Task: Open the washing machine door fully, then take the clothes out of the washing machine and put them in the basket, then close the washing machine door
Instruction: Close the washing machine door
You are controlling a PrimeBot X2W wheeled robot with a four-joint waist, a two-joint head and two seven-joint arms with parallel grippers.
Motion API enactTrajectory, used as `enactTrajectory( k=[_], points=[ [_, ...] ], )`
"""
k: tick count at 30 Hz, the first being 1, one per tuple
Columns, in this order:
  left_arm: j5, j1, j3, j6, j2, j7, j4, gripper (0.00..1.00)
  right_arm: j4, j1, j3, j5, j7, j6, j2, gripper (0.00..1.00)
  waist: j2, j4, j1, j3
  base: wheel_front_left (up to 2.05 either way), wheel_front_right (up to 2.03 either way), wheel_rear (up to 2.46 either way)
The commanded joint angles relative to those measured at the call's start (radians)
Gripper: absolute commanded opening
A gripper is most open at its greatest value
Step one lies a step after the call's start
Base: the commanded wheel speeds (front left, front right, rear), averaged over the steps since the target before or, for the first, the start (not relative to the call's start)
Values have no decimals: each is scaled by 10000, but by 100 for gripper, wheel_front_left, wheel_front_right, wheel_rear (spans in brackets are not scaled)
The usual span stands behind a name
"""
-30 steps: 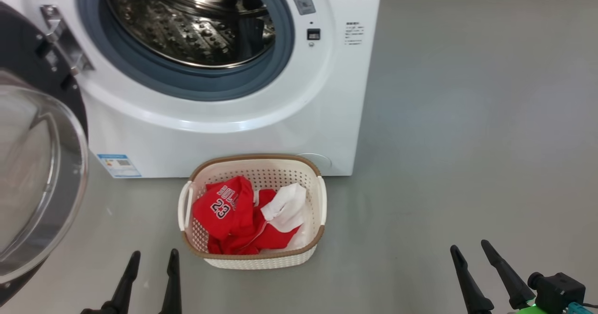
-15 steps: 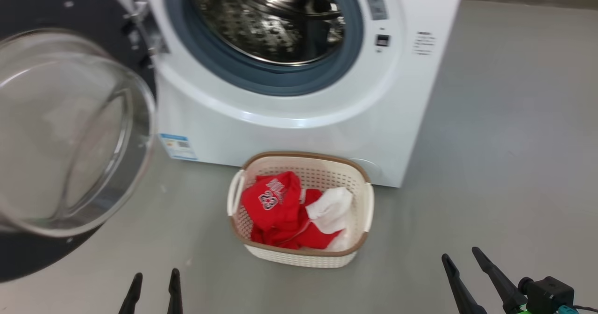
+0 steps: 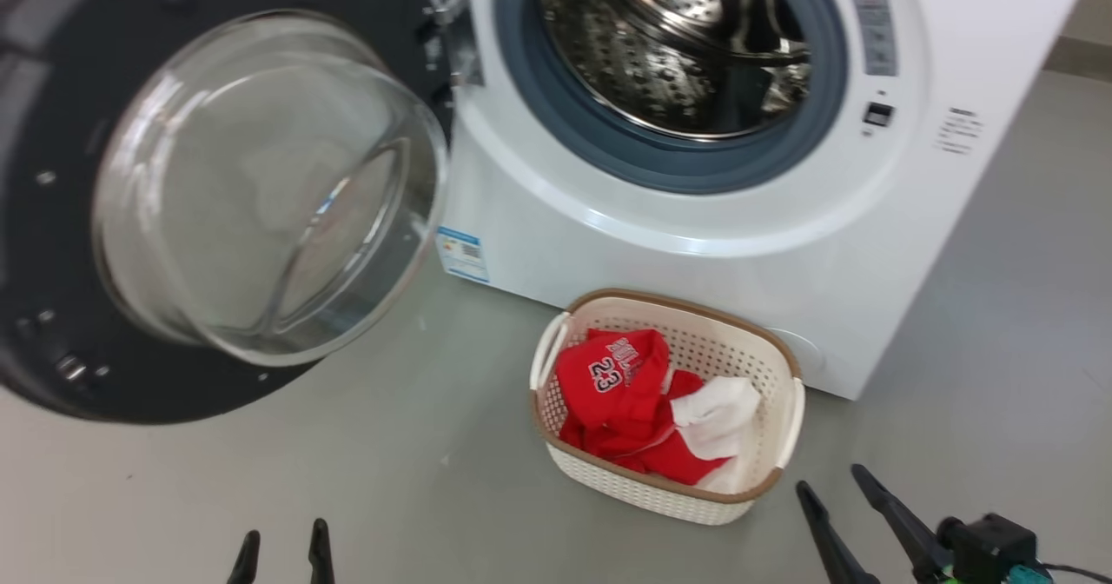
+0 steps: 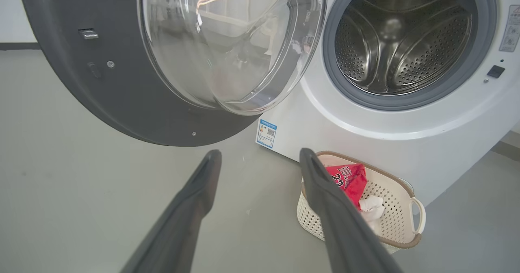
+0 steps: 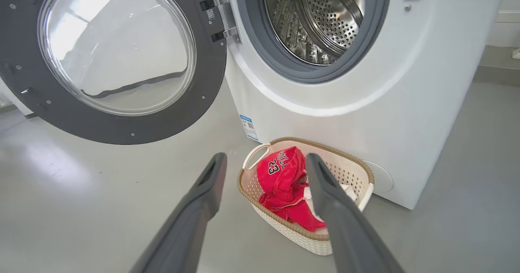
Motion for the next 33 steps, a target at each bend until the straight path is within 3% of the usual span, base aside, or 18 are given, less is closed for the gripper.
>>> enactTrajectory(
  k=[1,17,18,19,21,26,33],
  points=[
    [-62,-18,316,152,102,-53,-304,100,-200,-489,314,80,-65,50,-238,100,0,431,0,-48,0,0,0],
    [-643,246,229,710,102,-53,-1050,100,149,-1421,1175,353,-65,50,-516,100,0,624,0,215,0,0,0],
    [-631,223,258,710,102,-53,-1125,90,150,-1415,1175,359,-65,50,-515,100,0,620,0,214,0,0,0],
    [-637,202,295,706,102,-53,-1205,40,150,-1401,1171,360,-65,50,-513,100,0,615,0,214,0,0,0],
    [-652,123,414,653,102,-53,-1421,0,135,-1361,1146,358,-65,50,-516,100,0,605,0,227,0,0,0],
    [-569,-329,1087,213,102,-53,-2402,0,93,-1230,1024,327,-65,50,-493,100,0,584,0,260,0,0,0],
    [347,-1855,2762,-922,441,-53,-3889,0,1,-1052,818,249,-65,50,-420,100,0,599,0,410,0,0,0]
  ],
)
